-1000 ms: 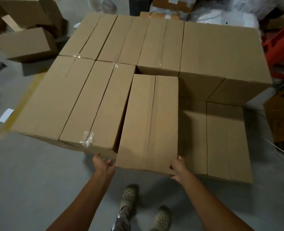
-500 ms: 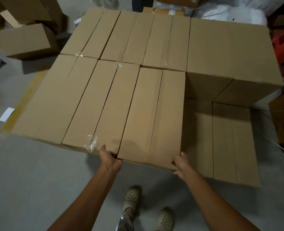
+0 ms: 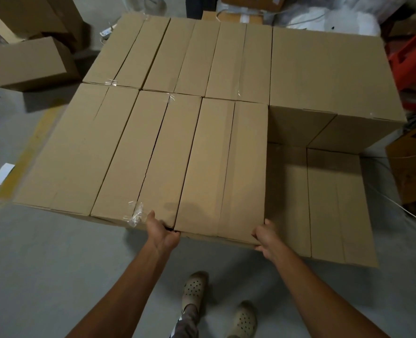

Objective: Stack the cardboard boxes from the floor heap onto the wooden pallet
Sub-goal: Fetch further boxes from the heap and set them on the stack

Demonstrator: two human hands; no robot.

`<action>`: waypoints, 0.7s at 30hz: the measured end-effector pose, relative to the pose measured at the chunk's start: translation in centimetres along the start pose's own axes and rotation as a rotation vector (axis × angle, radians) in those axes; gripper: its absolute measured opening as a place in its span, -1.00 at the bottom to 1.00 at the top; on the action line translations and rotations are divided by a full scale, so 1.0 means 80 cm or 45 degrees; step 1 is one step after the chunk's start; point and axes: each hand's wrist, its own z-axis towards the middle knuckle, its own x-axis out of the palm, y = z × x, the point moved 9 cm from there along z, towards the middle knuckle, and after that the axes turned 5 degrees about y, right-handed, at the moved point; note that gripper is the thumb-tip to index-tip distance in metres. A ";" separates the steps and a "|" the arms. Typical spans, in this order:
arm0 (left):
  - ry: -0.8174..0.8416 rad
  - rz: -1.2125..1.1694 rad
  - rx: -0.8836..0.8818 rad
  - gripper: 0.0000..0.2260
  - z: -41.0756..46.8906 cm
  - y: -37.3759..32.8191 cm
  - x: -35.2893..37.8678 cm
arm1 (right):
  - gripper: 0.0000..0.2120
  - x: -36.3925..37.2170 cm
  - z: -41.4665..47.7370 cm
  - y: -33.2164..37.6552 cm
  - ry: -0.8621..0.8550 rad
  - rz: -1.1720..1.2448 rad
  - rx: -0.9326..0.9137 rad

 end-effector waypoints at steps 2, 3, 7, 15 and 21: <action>0.000 0.028 -0.024 -0.57 -0.008 -0.001 0.002 | -0.30 -0.002 -0.008 0.002 -0.009 -0.016 -0.016; -0.004 0.067 -0.030 -0.55 -0.014 -0.003 0.003 | -0.31 -0.002 -0.015 0.005 -0.008 -0.015 -0.020; 0.004 0.320 -0.067 -0.61 -0.054 -0.003 0.013 | -0.54 -0.008 -0.052 0.020 -0.029 -0.030 -0.072; 0.225 1.847 1.246 -0.50 -0.243 -0.046 0.095 | -0.39 -0.015 -0.235 0.110 0.019 -0.398 -0.722; 0.412 1.921 1.803 -0.43 -0.392 -0.037 0.085 | -0.33 -0.028 -0.409 0.103 -0.006 -0.284 -1.242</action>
